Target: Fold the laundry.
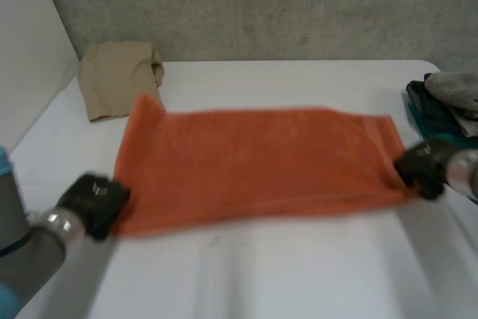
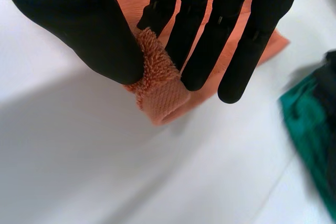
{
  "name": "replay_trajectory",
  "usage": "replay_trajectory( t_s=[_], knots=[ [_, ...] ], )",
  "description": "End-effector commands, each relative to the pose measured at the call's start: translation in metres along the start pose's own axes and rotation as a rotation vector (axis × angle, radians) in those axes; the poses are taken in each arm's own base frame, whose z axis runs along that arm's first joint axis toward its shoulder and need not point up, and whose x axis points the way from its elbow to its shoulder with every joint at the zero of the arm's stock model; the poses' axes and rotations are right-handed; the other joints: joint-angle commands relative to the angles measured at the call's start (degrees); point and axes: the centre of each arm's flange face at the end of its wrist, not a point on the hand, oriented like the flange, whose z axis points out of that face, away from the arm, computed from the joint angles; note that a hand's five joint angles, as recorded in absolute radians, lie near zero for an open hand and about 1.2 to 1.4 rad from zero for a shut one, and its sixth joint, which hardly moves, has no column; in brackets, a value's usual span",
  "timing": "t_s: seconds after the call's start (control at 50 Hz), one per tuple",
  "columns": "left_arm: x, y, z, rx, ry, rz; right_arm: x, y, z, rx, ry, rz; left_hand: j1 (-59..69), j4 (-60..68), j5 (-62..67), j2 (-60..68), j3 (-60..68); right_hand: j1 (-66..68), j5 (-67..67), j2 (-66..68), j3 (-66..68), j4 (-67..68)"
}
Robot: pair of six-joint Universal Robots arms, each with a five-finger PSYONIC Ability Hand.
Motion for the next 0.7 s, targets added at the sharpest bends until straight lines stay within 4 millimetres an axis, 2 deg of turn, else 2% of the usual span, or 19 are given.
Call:
replay_trajectory(
  t_s=[0.02, 0.1, 0.18, 0.22, 0.24, 0.28, 0.36, 0.42, 0.44, 0.52, 0.6, 0.64, 0.68, 0.7],
  knots=[
    [0.015, 0.021, -0.063, -0.246, 0.188, 0.038, -0.018, 0.034, -0.064, -0.131, -0.103, -0.226, 14.3, 11.2, 12.7, 11.3, 11.6, 16.4, 12.3, 12.5, 11.4, 11.3],
    [0.002, 0.008, -0.057, -0.186, 0.131, 0.06, -0.013, 0.033, -0.063, -0.116, -0.053, -0.187, 14.3, 11.2, 12.7, 11.3, 11.6, 16.4, 12.3, 12.5, 11.4, 11.3],
    [-0.019, -0.013, -0.034, -0.06, 0.011, 0.076, 0.0, 0.028, -0.053, -0.06, 0.037, -0.116, 14.3, 11.2, 12.7, 11.3, 11.6, 16.4, 12.3, 12.5, 11.4, 11.3],
    [-0.026, -0.024, -0.013, 0.021, -0.045, 0.095, 0.006, 0.028, -0.042, -0.033, 0.071, -0.074, 14.3, 11.2, 12.7, 11.3, 11.6, 16.4, 12.3, 12.5, 11.4, 11.3],
    [-0.027, -0.029, -0.006, 0.053, -0.059, 0.101, 0.011, 0.027, -0.031, -0.005, 0.106, -0.037, 14.3, 11.2, 12.7, 11.3, 11.6, 16.4, 12.3, 12.5, 11.4, 11.3],
    [-0.025, -0.045, 0.012, 0.15, -0.094, 0.103, 0.014, 0.022, -0.02, 0.033, 0.134, -0.014, 14.3, 11.2, 12.7, 11.3, 11.6, 16.4, 12.3, 12.5, 11.4, 11.3],
    [-0.022, -0.064, 0.042, 0.273, -0.13, 0.066, 0.015, 0.013, -0.002, 0.102, 0.191, 0.013, 14.3, 11.2, 12.7, 11.3, 11.6, 16.4, 12.3, 12.5, 11.4, 11.3],
    [-0.024, -0.072, 0.058, 0.323, -0.155, 0.058, 0.018, 0.018, 0.011, 0.098, 0.236, 0.026, 14.3, 11.2, 12.7, 11.3, 11.6, 16.4, 12.3, 12.5, 11.4, 11.3],
    [-0.024, -0.076, 0.069, 0.349, -0.166, 0.062, 0.019, 0.02, 0.014, 0.093, 0.251, 0.027, 14.3, 11.2, 12.7, 11.3, 11.6, 16.4, 12.3, 12.5, 11.4, 11.3],
    [-0.015, -0.089, 0.094, 0.402, -0.174, 0.08, 0.024, 0.025, 0.025, 0.086, 0.325, 0.027, 14.3, 11.2, 12.7, 11.3, 11.6, 16.4, 12.3, 12.5, 11.4, 11.3],
    [-0.011, -0.097, 0.112, 0.404, -0.192, 0.074, 0.024, 0.026, 0.032, 0.103, 0.357, 0.02, 14.3, 11.2, 12.7, 11.3, 11.6, 16.4, 12.3, 12.5, 11.4, 11.3],
    [-0.008, -0.094, 0.115, 0.379, -0.192, 0.076, 0.02, 0.029, 0.035, 0.091, 0.348, 0.021, 14.3, 11.2, 12.7, 11.3, 11.6, 16.4, 12.3, 12.5, 11.4, 11.3],
    [-0.003, -0.087, 0.111, 0.328, -0.175, 0.065, 0.016, 0.03, 0.035, 0.093, 0.336, 0.021, 14.3, 11.2, 12.7, 11.3, 11.6, 16.4, 12.3, 12.5, 11.4, 11.3],
    [-0.001, -0.086, 0.108, 0.312, -0.168, 0.061, 0.014, 0.031, 0.036, 0.094, 0.329, 0.021, 8.0, 4.9, 6.4, 5.0, 5.3, 16.4, 12.3, 12.5, 11.4, 11.3]
  ],
)
